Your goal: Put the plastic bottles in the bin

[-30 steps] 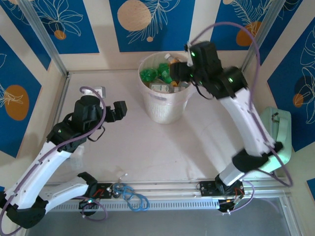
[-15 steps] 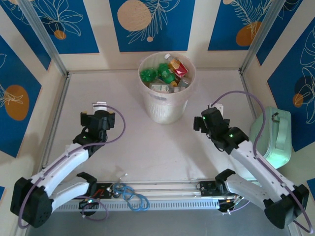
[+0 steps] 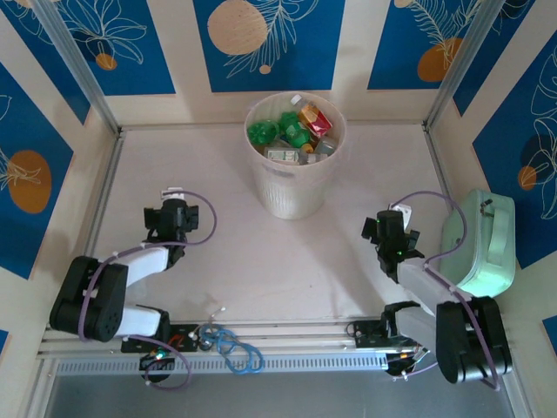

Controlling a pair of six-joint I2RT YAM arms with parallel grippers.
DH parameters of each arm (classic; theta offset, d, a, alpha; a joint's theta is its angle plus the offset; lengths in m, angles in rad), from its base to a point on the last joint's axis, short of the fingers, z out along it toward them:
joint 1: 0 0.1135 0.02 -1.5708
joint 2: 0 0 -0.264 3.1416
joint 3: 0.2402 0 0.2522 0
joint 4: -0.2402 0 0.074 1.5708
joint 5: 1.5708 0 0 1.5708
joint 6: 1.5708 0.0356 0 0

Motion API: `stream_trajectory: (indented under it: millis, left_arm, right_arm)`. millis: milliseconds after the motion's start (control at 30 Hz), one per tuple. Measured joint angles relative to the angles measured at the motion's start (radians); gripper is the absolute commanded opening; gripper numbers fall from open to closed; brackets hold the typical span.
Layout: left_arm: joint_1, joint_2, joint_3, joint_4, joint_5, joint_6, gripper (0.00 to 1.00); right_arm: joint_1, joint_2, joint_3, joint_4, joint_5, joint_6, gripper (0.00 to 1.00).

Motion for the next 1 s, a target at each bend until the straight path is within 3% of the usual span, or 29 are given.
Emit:
stream_trajectory:
  millis: [167, 333, 533, 1000]
  left_arm:
    - [0.032, 0.095, -0.018, 0.229, 0.06, 0.048, 1.0]
    - [0.089, 0.179, -0.029, 0.361, 0.197, 0.059, 1.0]
    - [0.123, 0.198, -0.051, 0.438, 0.266, 0.056, 1.0]
    - [0.111, 0.198, -0.051, 0.489, 0.274, 0.071, 1.0]
  right_arm:
    - [-0.061, 0.164, 0.021, 0.285, -0.172, -0.085, 0.99]
    - [-0.094, 0.404, 0.078, 0.541, -0.337, -0.138, 0.99]
    - [-0.1, 0.44, 0.079, 0.616, -0.419, -0.156, 0.99]
    - [-0.098, 0.44, 0.079, 0.653, -0.438, -0.167, 0.99]
